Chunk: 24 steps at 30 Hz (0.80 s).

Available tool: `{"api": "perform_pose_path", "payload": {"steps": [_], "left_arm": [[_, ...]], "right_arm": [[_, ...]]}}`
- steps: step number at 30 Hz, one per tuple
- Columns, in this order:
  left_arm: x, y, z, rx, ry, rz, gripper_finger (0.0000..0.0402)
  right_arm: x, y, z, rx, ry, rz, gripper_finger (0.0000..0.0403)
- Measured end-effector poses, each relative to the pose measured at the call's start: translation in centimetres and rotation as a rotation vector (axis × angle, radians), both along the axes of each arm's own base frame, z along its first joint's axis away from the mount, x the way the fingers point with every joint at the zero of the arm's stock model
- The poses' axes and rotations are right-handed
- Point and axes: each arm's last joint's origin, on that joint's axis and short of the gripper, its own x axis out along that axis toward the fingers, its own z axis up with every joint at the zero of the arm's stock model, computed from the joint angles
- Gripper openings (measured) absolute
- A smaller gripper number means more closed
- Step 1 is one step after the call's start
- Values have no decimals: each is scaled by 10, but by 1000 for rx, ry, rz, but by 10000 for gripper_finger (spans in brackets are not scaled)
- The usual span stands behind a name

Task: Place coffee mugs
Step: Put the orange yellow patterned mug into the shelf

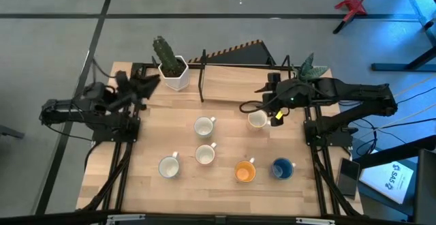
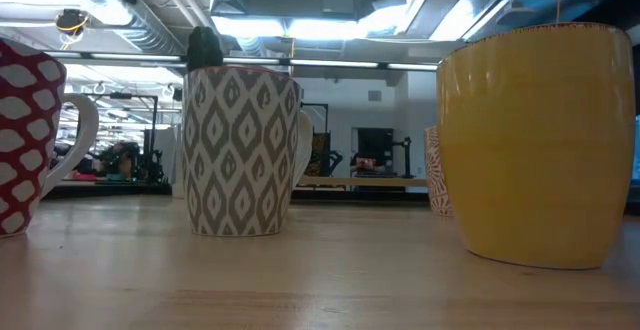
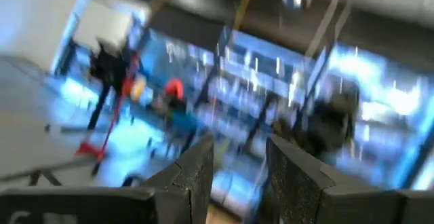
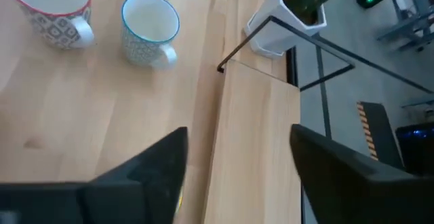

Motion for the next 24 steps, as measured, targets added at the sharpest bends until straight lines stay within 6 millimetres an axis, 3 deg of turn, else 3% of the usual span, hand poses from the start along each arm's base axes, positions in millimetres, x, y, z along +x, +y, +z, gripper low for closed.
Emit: {"api": "perform_pose_path", "payload": {"steps": [4, 10, 15, 24], "left_arm": [[20, -3, 15, 36, 169, -107, 138], [38, -4, 31, 59, 345, -258, 182], [40, -1, 27, -33, 522, -320, 216], [31, 10, 9, -97, 713, -240, 222]], "right_arm": [[-1, -1, -2, -11, 18, -23, 277], [0, -8, -12, -3, 61, -23, 280], [1, -13, -35, 21, 149, -12, 280], [7, -12, -92, 9, 281, 11, 280]]}}
